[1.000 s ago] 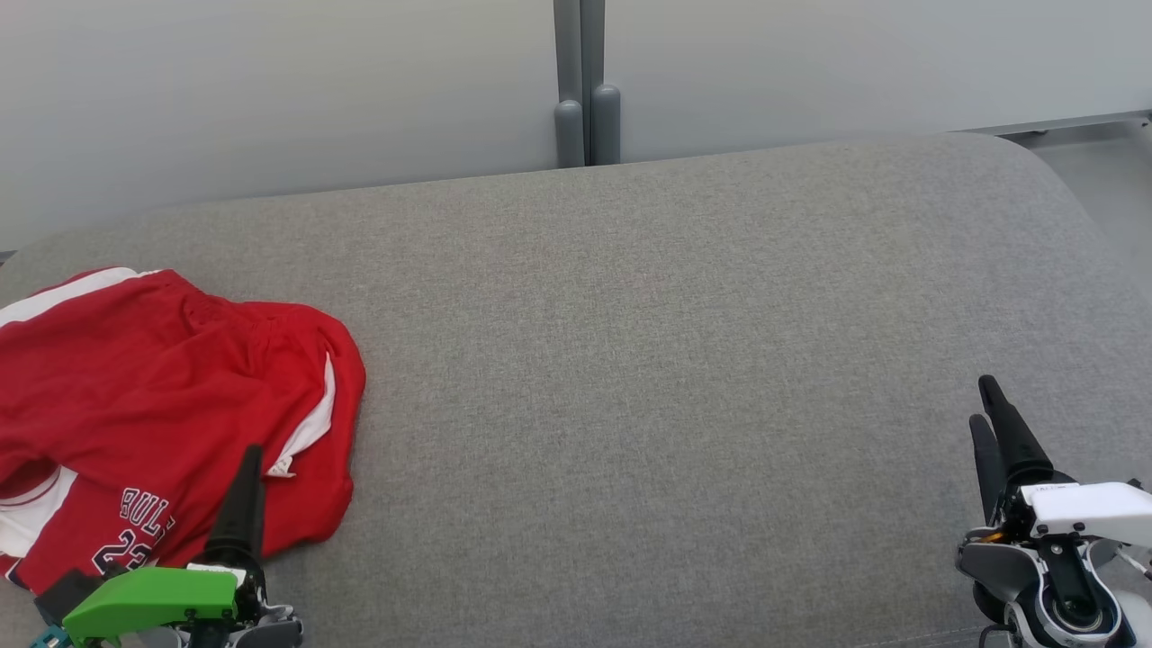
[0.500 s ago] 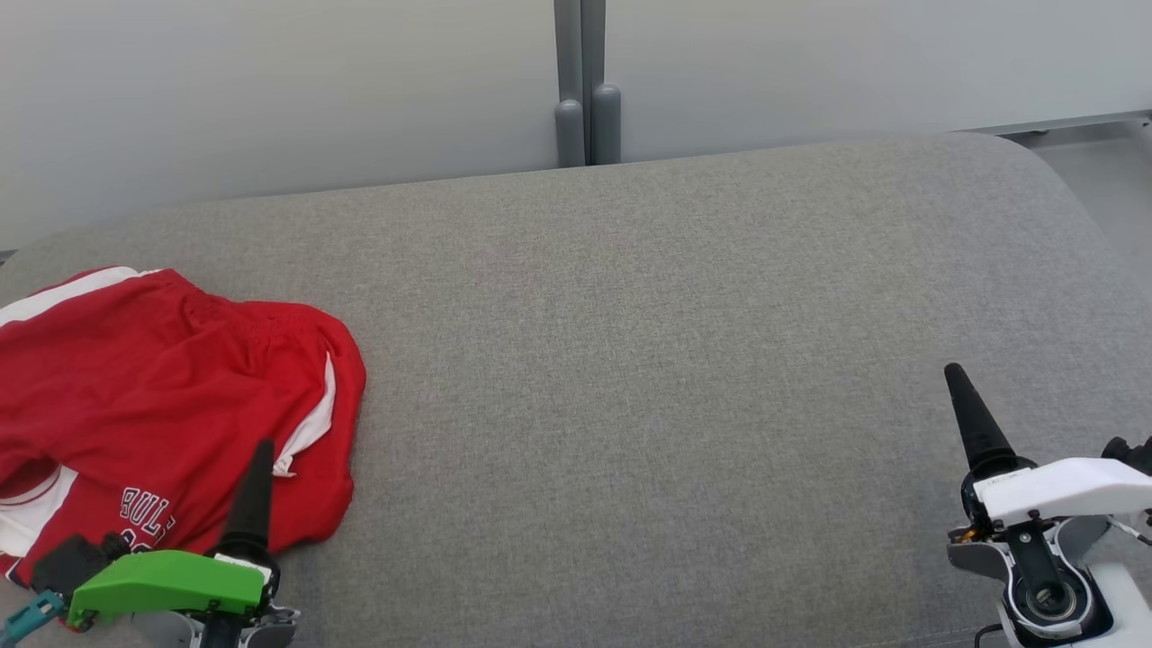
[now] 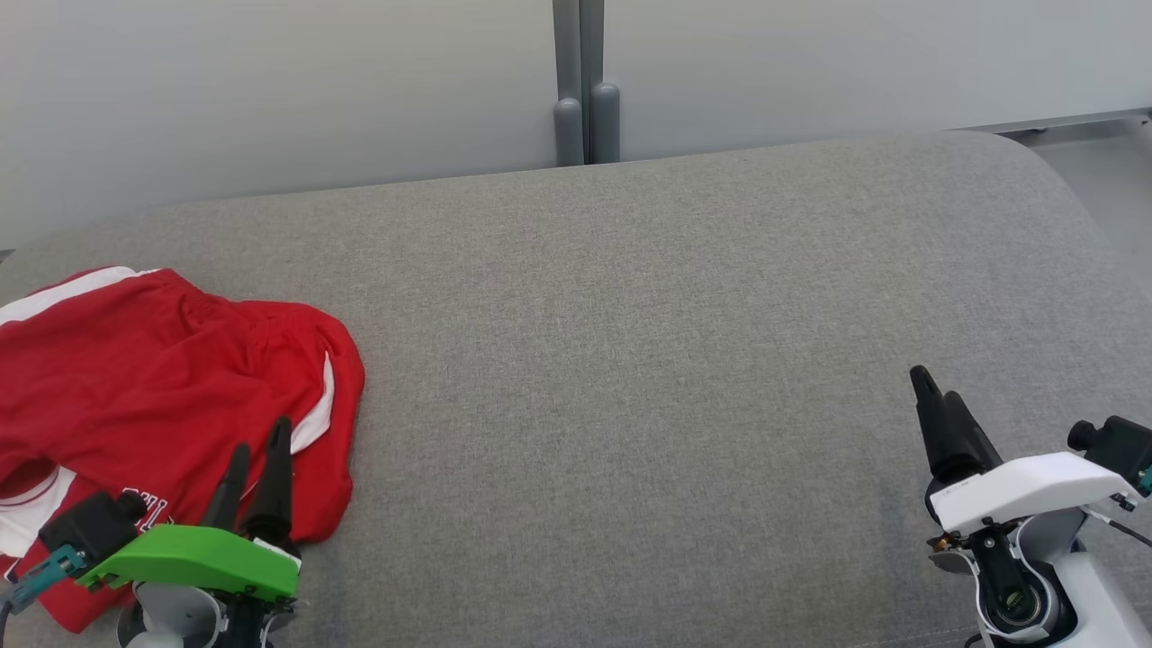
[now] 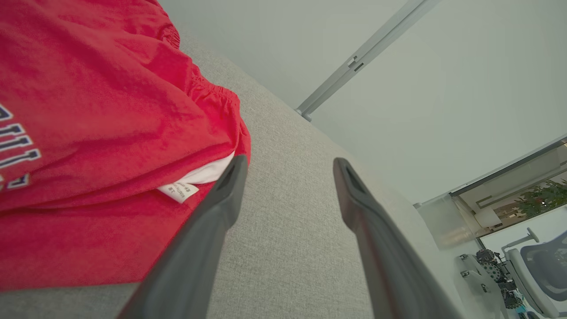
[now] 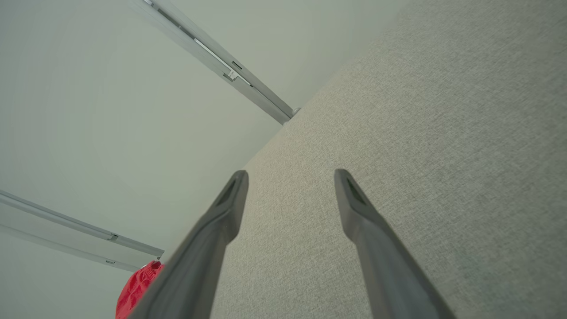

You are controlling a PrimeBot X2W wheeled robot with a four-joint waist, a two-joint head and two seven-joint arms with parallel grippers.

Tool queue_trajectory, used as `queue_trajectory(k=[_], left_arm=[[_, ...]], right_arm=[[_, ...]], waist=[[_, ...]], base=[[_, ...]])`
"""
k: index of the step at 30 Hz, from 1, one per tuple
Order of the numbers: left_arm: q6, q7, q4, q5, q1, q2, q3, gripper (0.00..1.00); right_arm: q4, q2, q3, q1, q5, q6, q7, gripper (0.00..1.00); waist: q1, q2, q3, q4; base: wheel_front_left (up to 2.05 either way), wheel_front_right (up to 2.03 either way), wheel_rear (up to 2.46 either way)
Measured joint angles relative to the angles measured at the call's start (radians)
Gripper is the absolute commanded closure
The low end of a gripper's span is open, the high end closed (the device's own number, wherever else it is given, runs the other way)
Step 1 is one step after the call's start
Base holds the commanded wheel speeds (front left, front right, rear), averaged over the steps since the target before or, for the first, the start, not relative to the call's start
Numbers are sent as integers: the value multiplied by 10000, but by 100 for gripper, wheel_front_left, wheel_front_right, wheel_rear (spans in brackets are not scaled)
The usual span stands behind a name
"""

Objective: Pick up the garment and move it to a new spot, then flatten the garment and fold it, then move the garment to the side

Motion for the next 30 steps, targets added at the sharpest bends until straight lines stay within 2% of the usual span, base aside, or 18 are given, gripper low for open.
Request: queue_trajectory(k=[17, 30], left_arm=[[403, -541, -176, 2619, 24, 228, -474, 0], [573, -970, -307, 4207, 168, 324, -779, 0]], right_arm=[[-194, -316, 658, 0, -2374, -353, -589, 0], [-347, -573, 924, 7, -3917, -692, -986, 0]], waist=[[0, 0, -52, -42], [0, 0, -95, -95]], base=[[0, 0, 0], [0, 0, 0]])
